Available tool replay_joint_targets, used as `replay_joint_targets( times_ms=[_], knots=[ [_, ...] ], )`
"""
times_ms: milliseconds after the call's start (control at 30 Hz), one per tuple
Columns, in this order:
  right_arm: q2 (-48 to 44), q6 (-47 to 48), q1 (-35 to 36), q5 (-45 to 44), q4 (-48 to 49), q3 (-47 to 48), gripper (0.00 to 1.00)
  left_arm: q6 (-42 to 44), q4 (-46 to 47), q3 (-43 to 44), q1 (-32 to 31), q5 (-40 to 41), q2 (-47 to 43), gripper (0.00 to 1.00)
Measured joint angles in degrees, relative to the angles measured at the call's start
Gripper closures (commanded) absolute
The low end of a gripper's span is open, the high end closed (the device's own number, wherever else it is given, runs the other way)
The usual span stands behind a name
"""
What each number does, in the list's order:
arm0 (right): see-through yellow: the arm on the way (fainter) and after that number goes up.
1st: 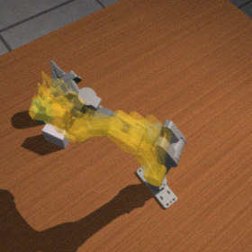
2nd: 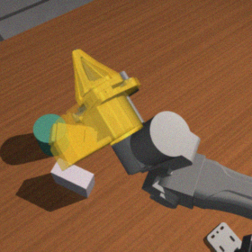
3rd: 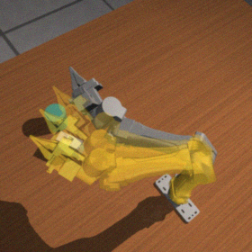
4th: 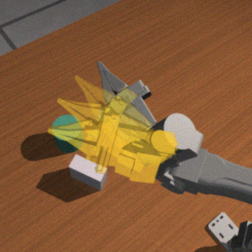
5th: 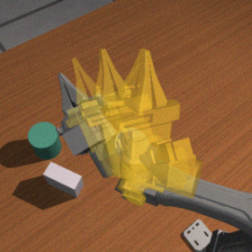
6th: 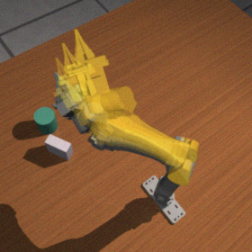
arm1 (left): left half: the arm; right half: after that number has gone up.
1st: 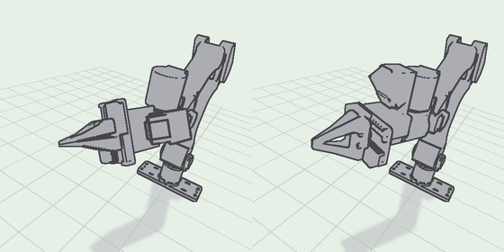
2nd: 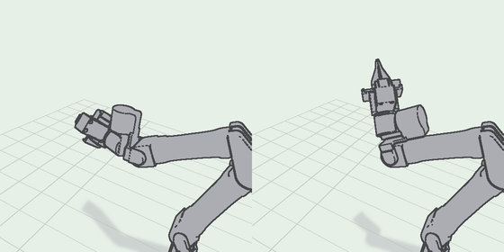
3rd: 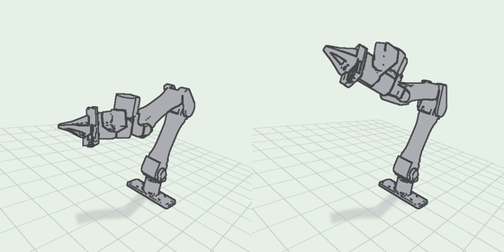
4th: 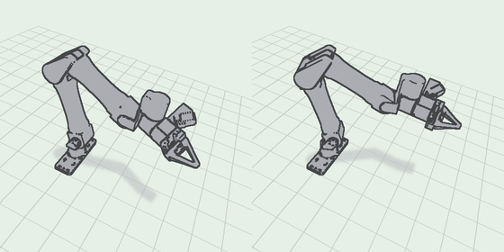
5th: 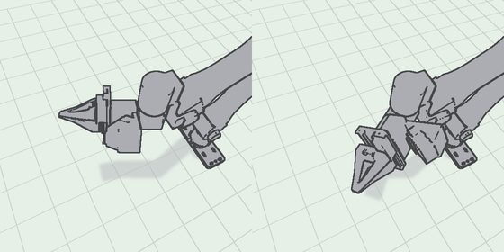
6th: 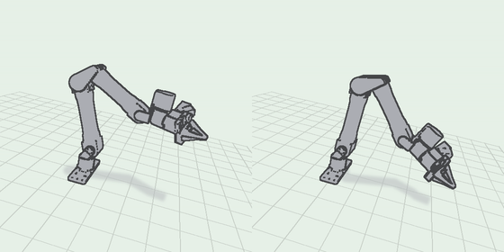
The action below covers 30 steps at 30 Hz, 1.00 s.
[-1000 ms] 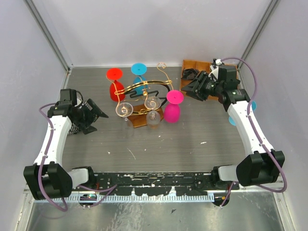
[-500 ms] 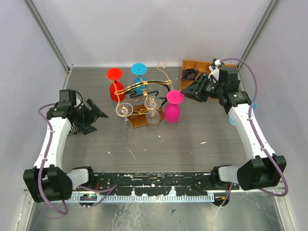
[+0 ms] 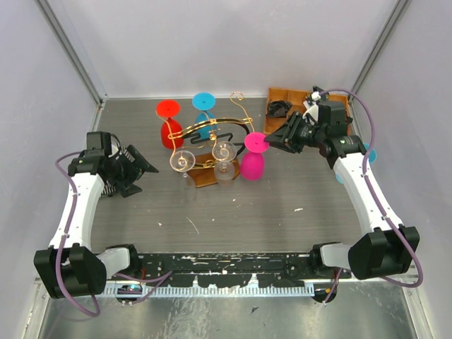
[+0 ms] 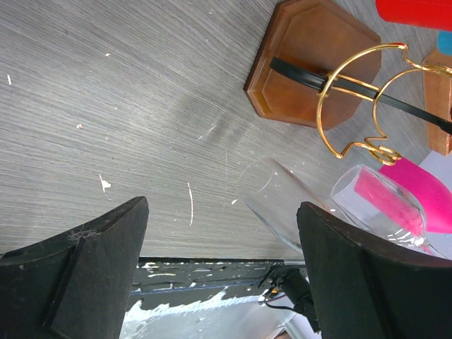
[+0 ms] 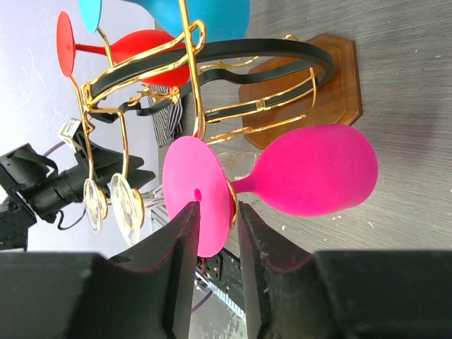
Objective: Take the wine glass off the wine glass rack
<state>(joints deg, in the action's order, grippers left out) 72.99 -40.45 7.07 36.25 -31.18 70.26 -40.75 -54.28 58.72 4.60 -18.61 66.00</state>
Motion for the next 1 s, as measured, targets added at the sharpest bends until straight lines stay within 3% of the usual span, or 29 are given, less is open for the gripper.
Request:
replay_joint_targets(
  times_ms=[100, 400, 433, 533, 1000],
  knots=[
    [0.0, 0.0, 0.8, 0.1, 0.4, 0.0, 0.79, -0.2, 0.0, 0.0, 0.0, 0.0, 0.0, 0.07],
    [0.0, -0.3, 3.5, 0.5, 1.4, 0.0, 0.77, -0.9, 0.0, 0.0, 0.0, -0.4, 0.0, 0.08],
    [0.0, -0.3, 3.8, 0.6, 1.5, 0.0, 0.79, -0.9, 0.0, 0.0, 0.0, -0.5, 0.0, 0.08],
    [0.0, -0.3, 4.2, 0.8, 1.7, 0.0, 0.98, -0.9, 0.0, -0.2, 0.0, -0.7, 0.0, 0.08],
    [-0.3, -2.1, 4.3, 2.5, 2.3, 0.0, 0.99, -0.4, 0.0, -1.1, 0.0, -0.9, -0.2, 0.07]
  ],
)
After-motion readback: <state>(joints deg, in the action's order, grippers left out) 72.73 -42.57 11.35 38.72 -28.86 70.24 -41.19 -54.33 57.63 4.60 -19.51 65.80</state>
